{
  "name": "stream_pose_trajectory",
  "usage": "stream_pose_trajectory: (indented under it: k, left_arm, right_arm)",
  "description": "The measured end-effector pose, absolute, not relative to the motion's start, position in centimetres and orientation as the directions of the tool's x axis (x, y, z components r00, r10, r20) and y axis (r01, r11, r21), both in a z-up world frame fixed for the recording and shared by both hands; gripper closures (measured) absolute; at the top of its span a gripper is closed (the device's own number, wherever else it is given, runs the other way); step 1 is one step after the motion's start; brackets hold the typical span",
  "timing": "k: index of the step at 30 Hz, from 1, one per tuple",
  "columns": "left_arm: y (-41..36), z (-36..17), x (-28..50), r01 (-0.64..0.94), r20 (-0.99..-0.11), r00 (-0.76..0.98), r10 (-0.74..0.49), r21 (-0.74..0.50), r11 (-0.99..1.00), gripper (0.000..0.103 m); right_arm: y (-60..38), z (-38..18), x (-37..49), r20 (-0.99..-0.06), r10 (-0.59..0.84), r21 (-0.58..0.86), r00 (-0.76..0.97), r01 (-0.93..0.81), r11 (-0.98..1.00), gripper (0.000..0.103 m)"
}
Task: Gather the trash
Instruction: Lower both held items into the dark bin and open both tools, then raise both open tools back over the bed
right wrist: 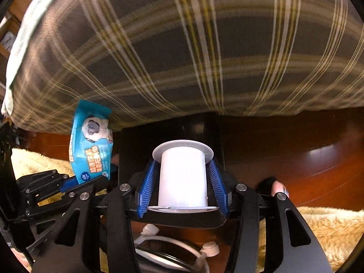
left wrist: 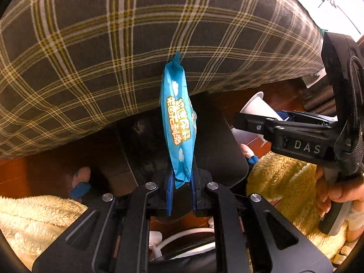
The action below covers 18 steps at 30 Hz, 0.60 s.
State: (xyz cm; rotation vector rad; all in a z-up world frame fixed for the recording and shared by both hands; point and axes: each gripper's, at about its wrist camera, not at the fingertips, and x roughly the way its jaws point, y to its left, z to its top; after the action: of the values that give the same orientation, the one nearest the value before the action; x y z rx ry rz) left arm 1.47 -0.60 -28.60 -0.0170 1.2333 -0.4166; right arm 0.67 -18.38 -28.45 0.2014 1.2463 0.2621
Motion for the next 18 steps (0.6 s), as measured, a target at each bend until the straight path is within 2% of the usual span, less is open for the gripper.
stream_pose_trajectory:
  k: [6,10,12,14,18]
  left_arm:
    - [-0.9,-29.3,1.5,0.311,-0.919,0.247,-0.306,-0.224,0.924,0.091]
    - [-1.1,-29.4,1.2,0.311,-0.920,0.252,-0.300,-0.216,0.926,0.079]
    - [-1.0,-29.5,1.2,0.307,-0.921,0.251,-0.297,-0.215,0.927,0.073]
    - [-0.8,-29.5,1.1,0.306,-0.921,0.252,-0.298,-0.216,0.927,0.073]
    - [-0.3,-29.4,0.9,0.299,-0.919,0.262,-0.294,-0.212,0.930,0.073]
  right_arm:
    - [-17.7,-28.8,0.5,-0.906,0.296,0.280,0.302,-0.095,0.955,0.053]
    - [-16.8,-28.4,1.5,-0.906,0.298,0.282,0.299,-0.097,0.955,0.052]
    - [-16.7,-28.7,1.6,-0.903,0.304,0.287,0.302,-0.099,0.953,0.044]
    - [-16.4,-28.5,1.5,-0.902,0.305,0.287,0.307,-0.103,0.952,0.041]
    - [-16.7,-27.7,1.6,-0.899,0.302,0.288,0.318,-0.092,0.953,0.041]
